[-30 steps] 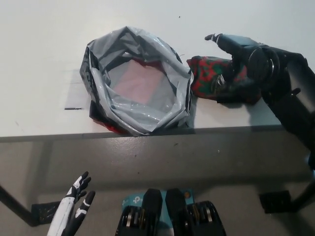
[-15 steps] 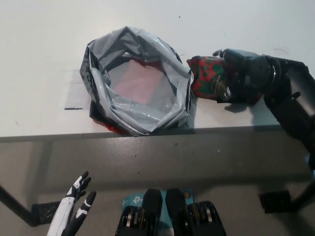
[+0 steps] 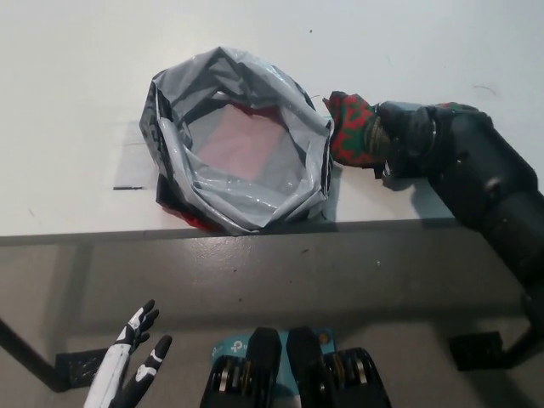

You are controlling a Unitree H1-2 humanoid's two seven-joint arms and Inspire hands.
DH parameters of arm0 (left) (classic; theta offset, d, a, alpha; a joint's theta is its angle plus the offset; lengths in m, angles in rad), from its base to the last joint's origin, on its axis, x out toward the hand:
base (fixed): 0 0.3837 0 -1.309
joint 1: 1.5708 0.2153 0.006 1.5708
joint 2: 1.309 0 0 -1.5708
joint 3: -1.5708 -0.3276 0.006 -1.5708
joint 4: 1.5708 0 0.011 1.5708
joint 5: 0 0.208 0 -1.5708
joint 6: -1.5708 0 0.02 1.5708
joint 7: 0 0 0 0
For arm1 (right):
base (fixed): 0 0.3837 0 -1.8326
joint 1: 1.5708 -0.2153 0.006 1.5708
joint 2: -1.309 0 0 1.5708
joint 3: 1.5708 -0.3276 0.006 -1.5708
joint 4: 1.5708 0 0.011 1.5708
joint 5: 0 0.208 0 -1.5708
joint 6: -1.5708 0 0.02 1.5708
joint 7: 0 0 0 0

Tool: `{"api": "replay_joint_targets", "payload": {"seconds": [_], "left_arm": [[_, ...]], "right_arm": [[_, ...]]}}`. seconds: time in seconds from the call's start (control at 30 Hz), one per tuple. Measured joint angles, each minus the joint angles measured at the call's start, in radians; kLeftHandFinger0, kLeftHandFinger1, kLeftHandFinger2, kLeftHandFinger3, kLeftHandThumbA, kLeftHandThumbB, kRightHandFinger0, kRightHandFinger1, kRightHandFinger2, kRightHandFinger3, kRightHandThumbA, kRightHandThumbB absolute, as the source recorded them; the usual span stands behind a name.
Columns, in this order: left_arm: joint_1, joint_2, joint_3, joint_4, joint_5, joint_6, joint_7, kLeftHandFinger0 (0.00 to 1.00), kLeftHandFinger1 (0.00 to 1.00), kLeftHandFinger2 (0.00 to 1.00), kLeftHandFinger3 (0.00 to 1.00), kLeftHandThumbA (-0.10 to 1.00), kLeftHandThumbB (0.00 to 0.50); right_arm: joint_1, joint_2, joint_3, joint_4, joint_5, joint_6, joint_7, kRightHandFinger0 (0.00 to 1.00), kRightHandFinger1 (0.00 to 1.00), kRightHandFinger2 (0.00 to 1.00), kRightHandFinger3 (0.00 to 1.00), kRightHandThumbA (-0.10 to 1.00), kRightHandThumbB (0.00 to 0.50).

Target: The robot uses its right hand to pick up a bag of coffee beans and puts it in the black plastic bag, then the robot grabs the top of the bag and lifts it.

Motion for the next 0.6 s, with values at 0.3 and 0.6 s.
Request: {"api": "replay_joint_targets", "payload": {"seconds": [0.3, 0.6], "left_arm": [[-0.003, 0.000, 0.001, -0.001, 0.003, 0.001, 0.000, 1.00, 1.00, 1.00, 1.00, 0.90, 0.157], [-0.016, 0.000, 0.001, -0.001, 0.006, 0.004, 0.000, 1.00, 1.00, 0.97, 1.00, 0.89, 0.174]], "right_arm": [[0.010, 0.029, -0.025, 0.073, -0.007, -0.067, -0.183, 0.07, 0.17, 0.30, 0.50, 0.14, 0.234], [0.047, 0.029, -0.162, 0.095, 0.023, -0.178, -0.404, 0.00, 0.18, 0.40, 0.42, 0.09, 0.171]]}}
